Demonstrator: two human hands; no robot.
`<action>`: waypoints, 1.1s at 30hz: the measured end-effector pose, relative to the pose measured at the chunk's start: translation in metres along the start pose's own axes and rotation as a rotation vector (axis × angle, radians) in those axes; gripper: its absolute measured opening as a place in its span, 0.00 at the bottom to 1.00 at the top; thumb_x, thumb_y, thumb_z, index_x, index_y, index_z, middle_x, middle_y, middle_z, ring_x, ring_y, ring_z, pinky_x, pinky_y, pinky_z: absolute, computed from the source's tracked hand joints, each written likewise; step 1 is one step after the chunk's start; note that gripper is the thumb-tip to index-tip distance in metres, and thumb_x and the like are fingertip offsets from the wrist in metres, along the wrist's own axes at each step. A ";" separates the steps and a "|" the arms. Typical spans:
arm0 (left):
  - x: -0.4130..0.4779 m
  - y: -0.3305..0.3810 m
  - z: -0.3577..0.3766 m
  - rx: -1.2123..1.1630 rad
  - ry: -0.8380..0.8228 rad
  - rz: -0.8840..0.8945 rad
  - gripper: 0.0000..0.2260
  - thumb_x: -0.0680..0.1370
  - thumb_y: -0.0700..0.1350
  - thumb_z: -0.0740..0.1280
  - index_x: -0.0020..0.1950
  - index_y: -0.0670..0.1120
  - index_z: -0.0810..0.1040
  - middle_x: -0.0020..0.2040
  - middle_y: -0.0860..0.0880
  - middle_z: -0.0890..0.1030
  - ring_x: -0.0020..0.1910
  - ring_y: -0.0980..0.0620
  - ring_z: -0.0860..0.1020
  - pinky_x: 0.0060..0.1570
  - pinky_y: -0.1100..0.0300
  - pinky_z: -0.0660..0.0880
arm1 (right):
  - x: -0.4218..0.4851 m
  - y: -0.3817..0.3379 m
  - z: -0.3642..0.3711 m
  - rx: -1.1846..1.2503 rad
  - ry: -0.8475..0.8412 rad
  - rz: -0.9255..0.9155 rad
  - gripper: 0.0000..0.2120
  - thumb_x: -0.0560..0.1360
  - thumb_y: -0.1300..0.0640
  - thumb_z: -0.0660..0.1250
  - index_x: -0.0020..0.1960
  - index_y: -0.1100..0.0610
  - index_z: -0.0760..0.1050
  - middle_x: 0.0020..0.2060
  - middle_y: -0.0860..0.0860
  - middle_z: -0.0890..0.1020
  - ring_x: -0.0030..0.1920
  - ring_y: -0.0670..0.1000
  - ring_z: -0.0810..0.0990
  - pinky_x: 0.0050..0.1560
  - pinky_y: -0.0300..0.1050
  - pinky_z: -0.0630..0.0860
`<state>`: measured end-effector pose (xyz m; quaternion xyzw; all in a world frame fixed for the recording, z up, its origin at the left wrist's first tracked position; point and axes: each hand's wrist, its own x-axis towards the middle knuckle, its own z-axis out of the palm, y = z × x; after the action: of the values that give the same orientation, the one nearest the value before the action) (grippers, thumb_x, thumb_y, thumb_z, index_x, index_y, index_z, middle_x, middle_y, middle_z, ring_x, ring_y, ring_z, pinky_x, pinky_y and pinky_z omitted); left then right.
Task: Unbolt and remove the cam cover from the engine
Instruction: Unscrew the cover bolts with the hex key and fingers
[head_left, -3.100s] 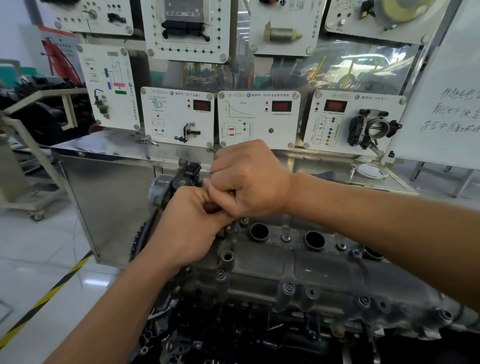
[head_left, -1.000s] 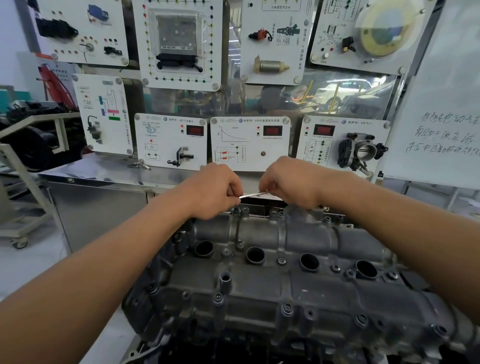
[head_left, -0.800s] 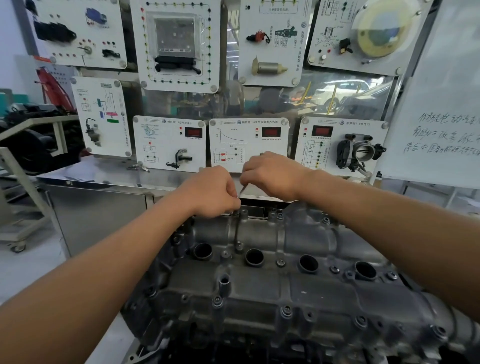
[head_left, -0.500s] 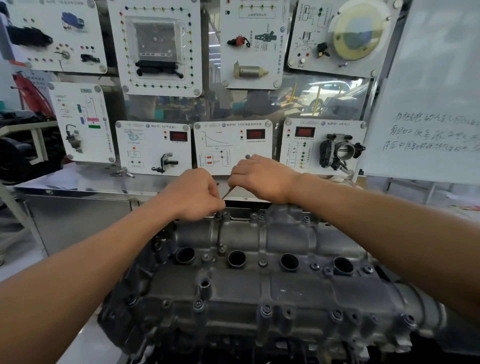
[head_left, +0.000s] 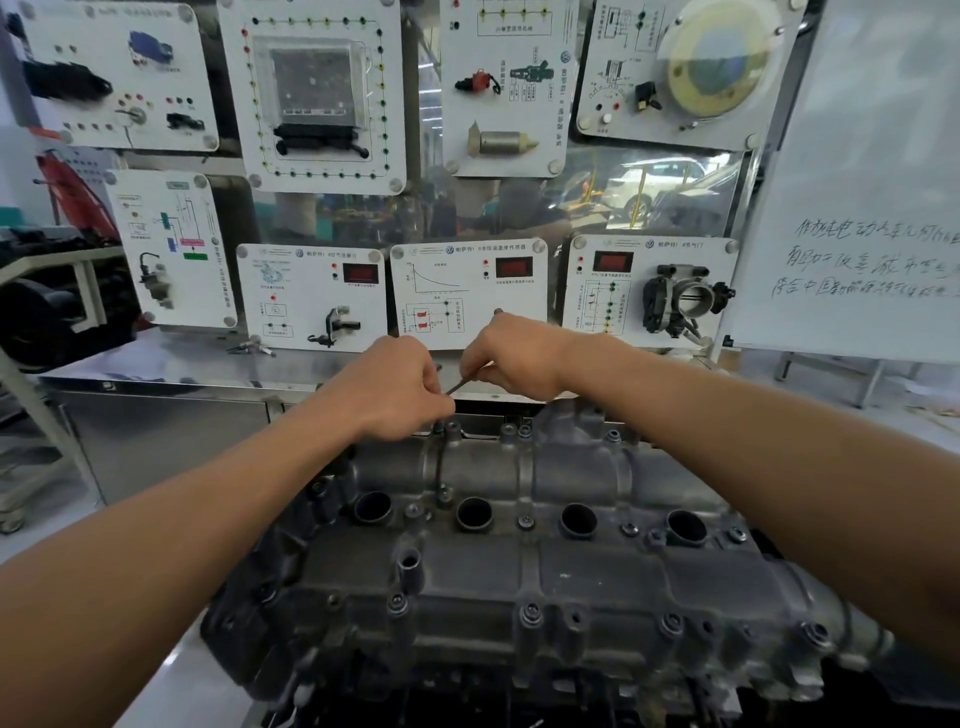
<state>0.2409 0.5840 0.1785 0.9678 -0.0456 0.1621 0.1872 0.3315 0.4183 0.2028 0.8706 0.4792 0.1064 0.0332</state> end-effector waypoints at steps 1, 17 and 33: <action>-0.001 0.001 0.000 0.002 -0.006 0.006 0.08 0.73 0.46 0.72 0.34 0.47 0.84 0.30 0.54 0.80 0.33 0.57 0.79 0.37 0.57 0.78 | 0.001 -0.001 -0.001 -0.008 -0.021 0.005 0.10 0.80 0.61 0.63 0.57 0.57 0.82 0.50 0.54 0.85 0.51 0.57 0.80 0.55 0.53 0.76; 0.012 0.008 -0.005 -0.199 0.001 0.252 0.06 0.79 0.44 0.71 0.53 0.48 0.85 0.42 0.58 0.84 0.41 0.63 0.81 0.45 0.71 0.75 | -0.087 -0.025 -0.052 -0.226 0.119 0.215 0.08 0.79 0.52 0.64 0.53 0.50 0.81 0.47 0.52 0.81 0.48 0.57 0.80 0.47 0.52 0.79; 0.025 0.045 0.022 0.046 -0.141 0.436 0.08 0.77 0.44 0.73 0.54 0.54 0.86 0.45 0.57 0.86 0.36 0.71 0.76 0.36 0.77 0.67 | -0.142 -0.073 0.006 0.158 0.241 0.420 0.18 0.78 0.54 0.62 0.33 0.48 0.58 0.32 0.48 0.66 0.34 0.55 0.71 0.37 0.47 0.74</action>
<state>0.2639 0.5333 0.1835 0.9479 -0.2631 0.1316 0.1220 0.1985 0.3388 0.1638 0.9319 0.2954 0.1764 -0.1151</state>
